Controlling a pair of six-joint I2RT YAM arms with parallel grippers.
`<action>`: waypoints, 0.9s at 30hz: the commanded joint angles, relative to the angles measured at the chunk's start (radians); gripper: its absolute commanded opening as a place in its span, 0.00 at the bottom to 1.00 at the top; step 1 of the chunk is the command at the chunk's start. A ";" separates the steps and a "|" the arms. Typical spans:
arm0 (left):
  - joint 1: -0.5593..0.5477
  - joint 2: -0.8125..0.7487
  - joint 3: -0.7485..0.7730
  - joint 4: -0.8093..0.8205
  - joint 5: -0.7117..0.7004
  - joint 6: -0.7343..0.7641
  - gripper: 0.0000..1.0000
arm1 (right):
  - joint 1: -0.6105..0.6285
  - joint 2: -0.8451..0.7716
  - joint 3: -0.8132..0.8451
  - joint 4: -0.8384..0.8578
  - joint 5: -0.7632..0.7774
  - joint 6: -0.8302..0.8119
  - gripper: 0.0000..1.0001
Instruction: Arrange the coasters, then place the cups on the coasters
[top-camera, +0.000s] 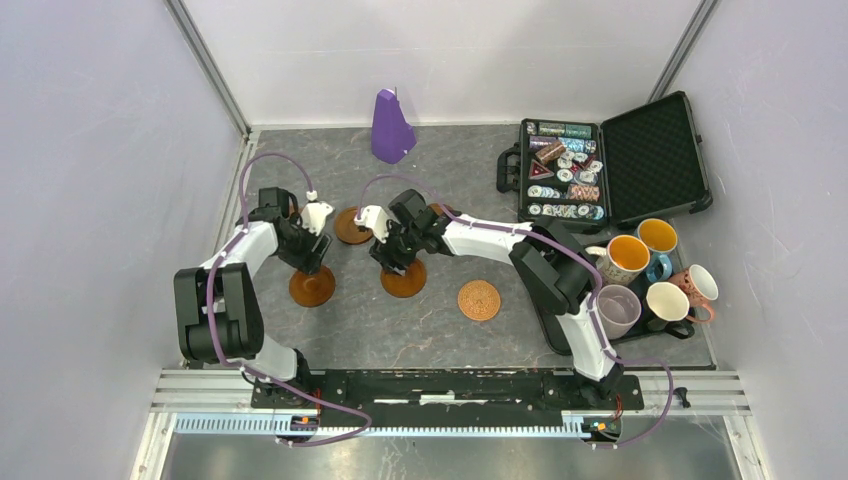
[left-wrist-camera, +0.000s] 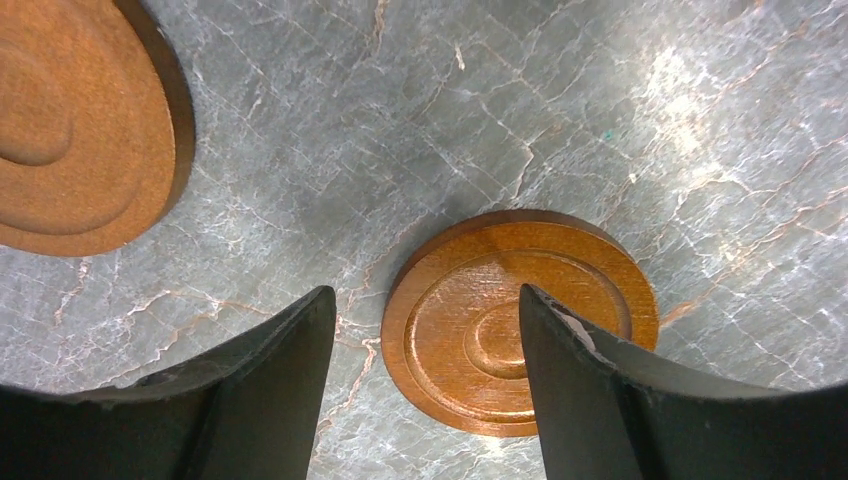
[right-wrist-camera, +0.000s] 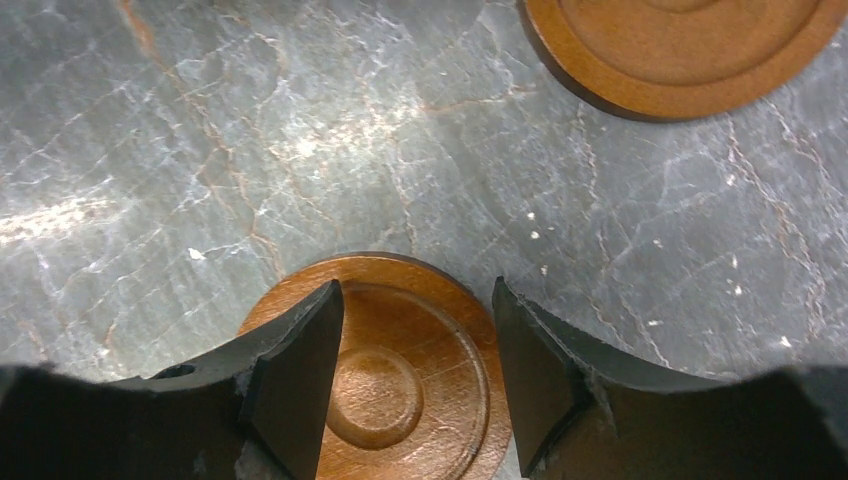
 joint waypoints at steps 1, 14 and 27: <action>0.002 -0.037 0.069 -0.041 0.067 -0.046 0.76 | 0.006 -0.079 0.033 0.023 -0.091 -0.001 0.65; 0.002 -0.148 0.092 -0.123 0.122 -0.028 0.84 | -0.128 -0.236 -0.107 -0.288 -0.269 -0.441 0.75; 0.001 -0.148 0.104 -0.123 0.124 -0.040 0.84 | -0.105 -0.171 -0.160 -0.262 -0.213 -0.618 0.75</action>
